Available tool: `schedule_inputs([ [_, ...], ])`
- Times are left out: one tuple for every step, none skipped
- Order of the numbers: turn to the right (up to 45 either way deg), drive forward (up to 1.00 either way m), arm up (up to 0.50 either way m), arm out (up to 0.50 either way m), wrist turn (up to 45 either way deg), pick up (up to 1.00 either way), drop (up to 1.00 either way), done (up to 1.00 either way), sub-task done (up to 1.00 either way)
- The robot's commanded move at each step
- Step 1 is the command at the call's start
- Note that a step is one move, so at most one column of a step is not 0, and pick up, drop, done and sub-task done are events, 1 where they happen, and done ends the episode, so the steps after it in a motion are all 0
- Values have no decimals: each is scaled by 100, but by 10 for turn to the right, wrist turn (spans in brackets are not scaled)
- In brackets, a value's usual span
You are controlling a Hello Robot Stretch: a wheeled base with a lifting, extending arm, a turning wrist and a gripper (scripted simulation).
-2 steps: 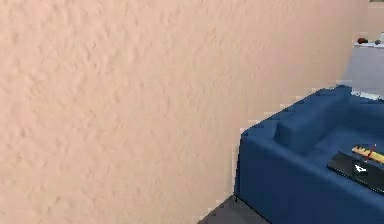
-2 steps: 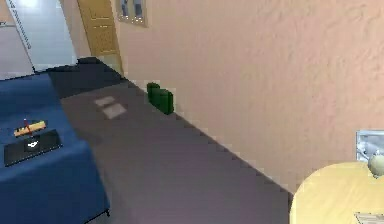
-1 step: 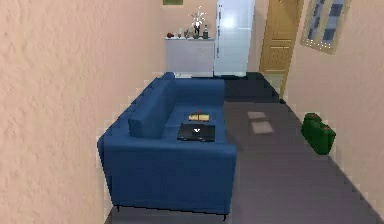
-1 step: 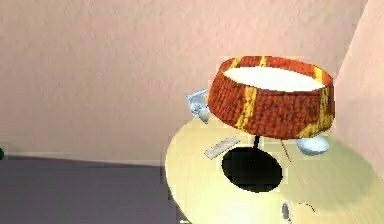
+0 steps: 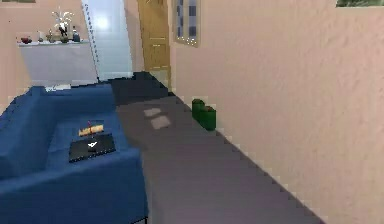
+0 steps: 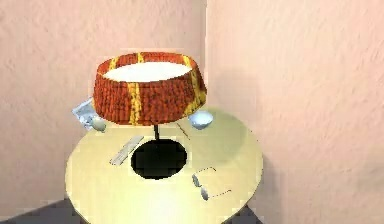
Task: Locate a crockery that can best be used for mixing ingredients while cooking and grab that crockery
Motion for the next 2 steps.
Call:
schedule_inputs([
  [450, 0, 0, 0, 0, 0, 0, 0, 0],
  [450, 0, 0, 0, 0, 0, 0, 0, 0],
])
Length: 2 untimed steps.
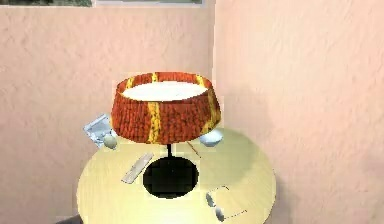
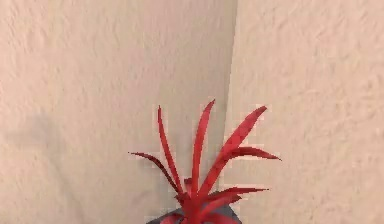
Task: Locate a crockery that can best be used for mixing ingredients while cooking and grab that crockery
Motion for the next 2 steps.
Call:
schedule_inputs([
  [360, 0, 0, 0, 0, 0, 0, 0, 0],
  [0, 20, 0, 0, 0, 0, 0, 0, 0],
])
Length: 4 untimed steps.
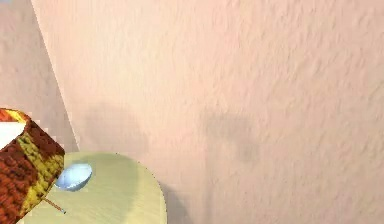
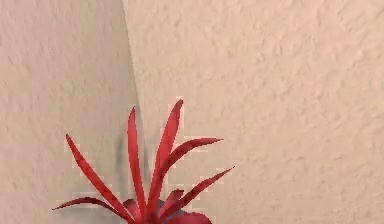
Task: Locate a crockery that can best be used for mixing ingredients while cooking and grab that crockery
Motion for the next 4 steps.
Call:
schedule_inputs([
  [-450, 0, 0, 0, 0, 0, 0, 0, 0],
  [-450, 0, 0, 0, 0, 0, 0, 0, 0],
  [-330, 0, 0, 0, 0, 0, 0, 0, 0],
  [450, 0, 0, 0, 0, 0, 0, 0, 0],
])
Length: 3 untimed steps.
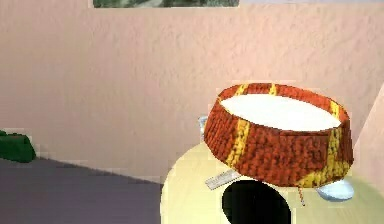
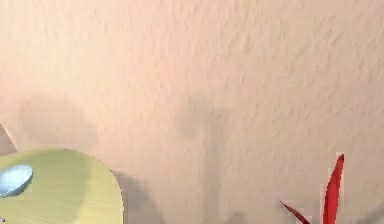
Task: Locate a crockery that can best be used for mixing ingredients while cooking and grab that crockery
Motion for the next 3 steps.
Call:
schedule_inputs([
  [450, 0, 0, 0, 0, 0, 0, 0, 0],
  [450, 0, 0, 0, 0, 0, 0, 0, 0],
  [60, 0, 0, 0, 0, 0, 0, 0, 0],
])
